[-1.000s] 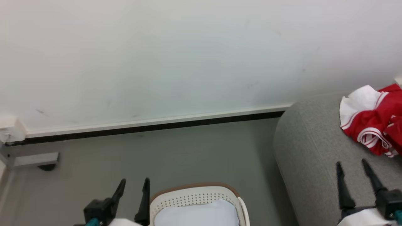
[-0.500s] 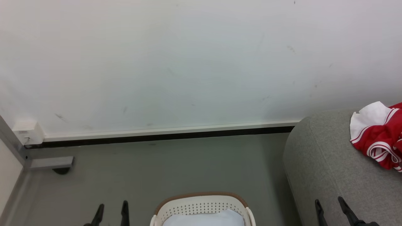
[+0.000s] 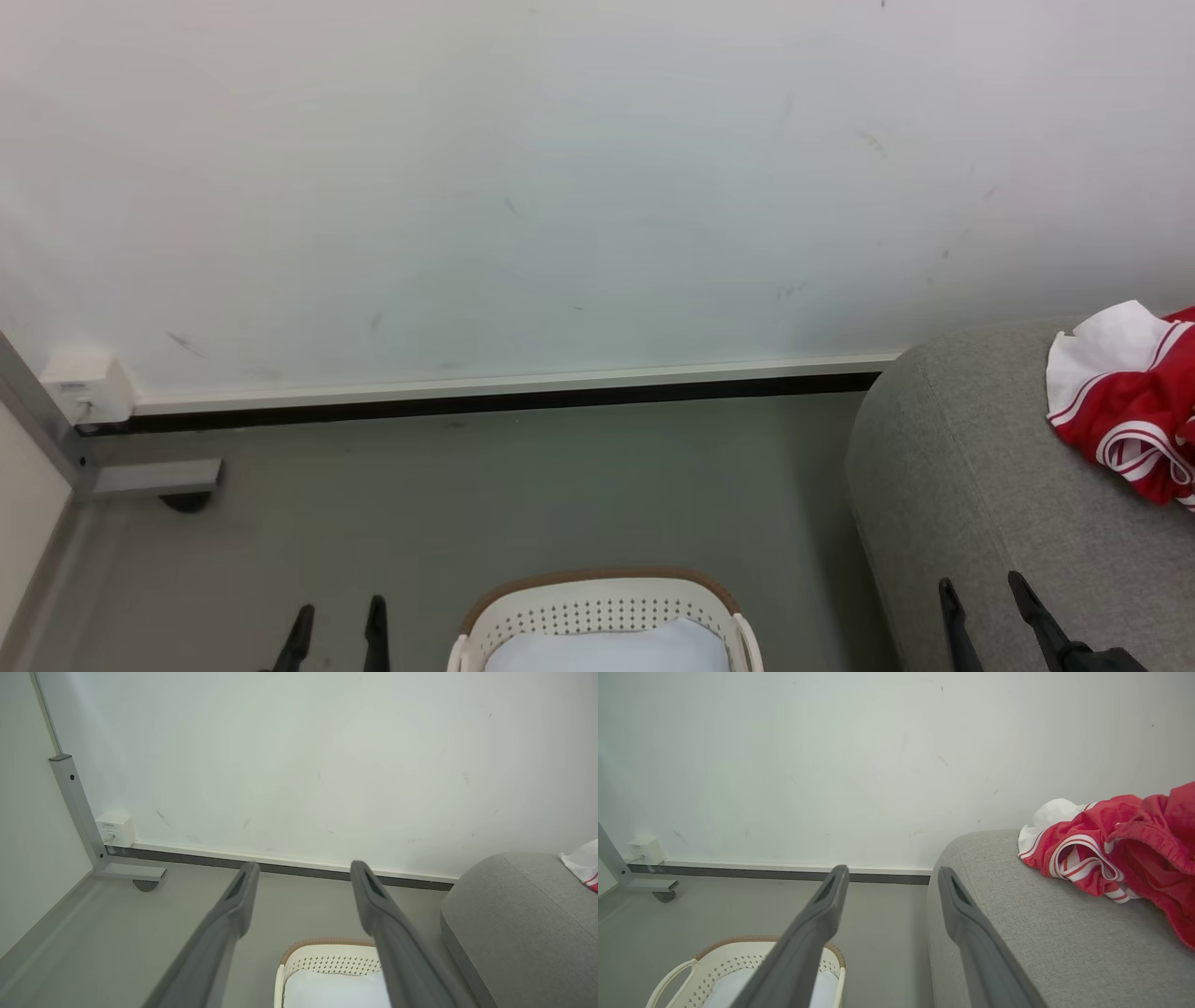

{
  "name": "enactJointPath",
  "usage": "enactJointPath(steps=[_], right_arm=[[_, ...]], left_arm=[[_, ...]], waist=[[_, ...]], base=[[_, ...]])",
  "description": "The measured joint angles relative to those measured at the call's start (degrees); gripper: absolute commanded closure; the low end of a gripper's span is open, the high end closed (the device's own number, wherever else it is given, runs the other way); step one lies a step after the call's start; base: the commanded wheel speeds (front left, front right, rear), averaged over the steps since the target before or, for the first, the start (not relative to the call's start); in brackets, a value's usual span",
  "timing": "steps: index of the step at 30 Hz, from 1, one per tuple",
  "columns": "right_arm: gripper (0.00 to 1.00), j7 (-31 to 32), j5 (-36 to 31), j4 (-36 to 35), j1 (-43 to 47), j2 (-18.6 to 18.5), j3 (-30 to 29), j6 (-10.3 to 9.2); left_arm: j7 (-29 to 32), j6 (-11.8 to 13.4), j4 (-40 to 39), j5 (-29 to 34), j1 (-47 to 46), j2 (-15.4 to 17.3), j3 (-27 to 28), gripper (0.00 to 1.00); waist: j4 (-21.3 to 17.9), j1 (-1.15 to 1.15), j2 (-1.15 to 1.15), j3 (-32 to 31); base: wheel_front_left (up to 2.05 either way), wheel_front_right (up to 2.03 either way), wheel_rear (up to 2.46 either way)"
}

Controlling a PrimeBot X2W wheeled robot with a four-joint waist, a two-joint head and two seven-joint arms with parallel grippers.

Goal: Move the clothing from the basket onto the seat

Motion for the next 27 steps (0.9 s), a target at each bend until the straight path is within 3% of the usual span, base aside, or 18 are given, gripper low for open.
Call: enactJointPath(steps=[22, 23, 27], right_arm=[[0.00, 0.00, 0.15, 0.78, -1.14, -0.01, 1.07, 0.00], [1.00, 0.01, 0.12, 0.94, -1.07, 0.01, 1.09, 0.00], [1.00, 0.38, 0.14, 2.79, 0.46, 0.24, 1.04, 0.00]], left_arm=[[0.00, -4.38, 2.12, 4.75, -0.69, -3.14, 4.99, 0.00], [0.00, -4.36, 2.35, 4.76, -0.65, -3.26, 5.12, 1.00], [0.12, -4.36, 4.39, 4.72, 0.46, -3.50, 4.82, 1.00]], waist=[[0.81, 0.00, 0.00, 0.89], [0.84, 0.00, 0.00, 0.88], [0.87, 0.00, 0.00, 0.91]], base=[[0.00, 0.00, 0.00], [0.00, 0.00, 0.00], [0.00, 0.00, 0.00]])
